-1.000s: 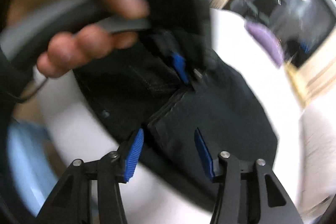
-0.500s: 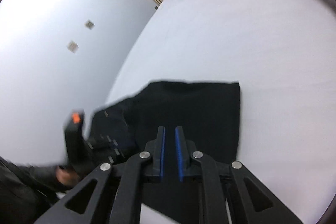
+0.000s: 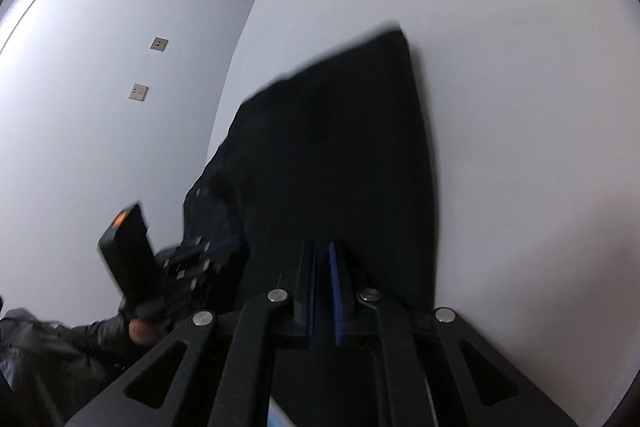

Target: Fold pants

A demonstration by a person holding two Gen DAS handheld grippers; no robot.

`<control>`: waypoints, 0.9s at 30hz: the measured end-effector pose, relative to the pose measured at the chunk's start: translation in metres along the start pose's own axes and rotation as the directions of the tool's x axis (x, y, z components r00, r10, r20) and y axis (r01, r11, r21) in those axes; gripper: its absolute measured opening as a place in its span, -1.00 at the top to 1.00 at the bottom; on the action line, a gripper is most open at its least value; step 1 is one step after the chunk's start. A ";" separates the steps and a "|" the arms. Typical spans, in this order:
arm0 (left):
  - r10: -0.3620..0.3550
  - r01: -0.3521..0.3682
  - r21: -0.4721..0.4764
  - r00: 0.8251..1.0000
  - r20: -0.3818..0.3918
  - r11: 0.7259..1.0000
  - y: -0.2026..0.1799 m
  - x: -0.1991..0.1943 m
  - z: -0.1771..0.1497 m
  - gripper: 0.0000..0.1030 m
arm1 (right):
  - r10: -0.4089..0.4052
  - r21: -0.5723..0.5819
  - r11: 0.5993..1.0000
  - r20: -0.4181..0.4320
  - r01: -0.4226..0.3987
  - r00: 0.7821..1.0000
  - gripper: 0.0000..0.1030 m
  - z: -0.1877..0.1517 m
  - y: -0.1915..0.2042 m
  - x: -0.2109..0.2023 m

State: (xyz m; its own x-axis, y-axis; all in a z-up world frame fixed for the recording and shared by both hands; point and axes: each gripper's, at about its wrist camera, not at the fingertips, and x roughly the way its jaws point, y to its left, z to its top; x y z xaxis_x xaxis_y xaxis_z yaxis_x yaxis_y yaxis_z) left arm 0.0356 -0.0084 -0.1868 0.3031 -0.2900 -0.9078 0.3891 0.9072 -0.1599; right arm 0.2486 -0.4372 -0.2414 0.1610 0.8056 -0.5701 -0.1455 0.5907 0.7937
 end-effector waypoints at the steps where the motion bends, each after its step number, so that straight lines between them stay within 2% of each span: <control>1: -0.003 0.003 -0.003 1.000 0.001 1.000 -0.002 0.001 -0.001 0.84 | 0.003 0.005 1.000 -0.009 -0.003 1.000 0.85 -0.012 0.000 -0.002; 5: -0.007 0.007 -0.007 1.000 0.001 1.000 0.005 0.003 -0.003 0.84 | -0.002 0.018 1.000 -0.039 0.002 0.999 0.85 -0.048 0.004 -0.004; 11: -0.009 0.009 -0.009 1.000 -0.002 1.000 0.002 0.005 -0.001 0.84 | -0.042 0.070 0.997 0.007 0.041 0.999 0.85 -0.077 0.011 -0.012; 12: -0.009 0.009 -0.008 1.000 -0.003 1.000 0.003 0.002 0.000 0.84 | -0.056 0.062 0.997 0.018 0.055 0.998 0.78 -0.078 0.014 -0.015; 13: -0.009 0.009 -0.008 1.000 -0.004 1.000 0.003 0.002 0.000 0.84 | -0.054 0.051 0.997 0.047 0.052 0.997 0.56 -0.079 0.021 -0.020; 15: -0.009 0.008 -0.009 1.000 -0.006 1.000 0.003 0.002 0.000 0.84 | 0.005 0.037 0.999 0.125 -0.009 0.992 0.36 -0.079 0.032 -0.033; 19: -0.004 0.004 -0.012 1.000 -0.009 1.000 0.003 0.002 -0.001 0.84 | 0.071 0.007 0.997 0.205 -0.074 0.976 0.23 -0.063 0.059 -0.031; 25: -0.016 0.016 -0.017 1.000 -0.009 1.000 0.005 0.002 0.000 0.84 | 0.017 0.025 0.999 0.149 -0.021 0.989 0.23 -0.035 0.066 0.008; 26: -0.018 0.017 -0.018 1.000 -0.009 1.000 0.005 0.003 0.000 0.84 | -0.009 0.049 0.999 0.133 0.002 0.991 0.21 -0.032 0.061 0.017; 27: -0.020 0.020 -0.019 1.000 -0.008 1.000 0.005 0.003 0.000 0.84 | -0.068 0.086 0.995 0.104 0.059 0.992 0.11 -0.031 0.053 0.028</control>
State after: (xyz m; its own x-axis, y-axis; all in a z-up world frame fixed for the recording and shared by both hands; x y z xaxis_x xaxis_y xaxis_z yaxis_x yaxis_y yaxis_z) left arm 0.0391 -0.0048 -0.1905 0.2879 -0.3054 -0.9076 0.3787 0.9068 -0.1850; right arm 0.2153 -0.3819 -0.2216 0.2711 0.7546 -0.5976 -0.0508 0.6312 0.7740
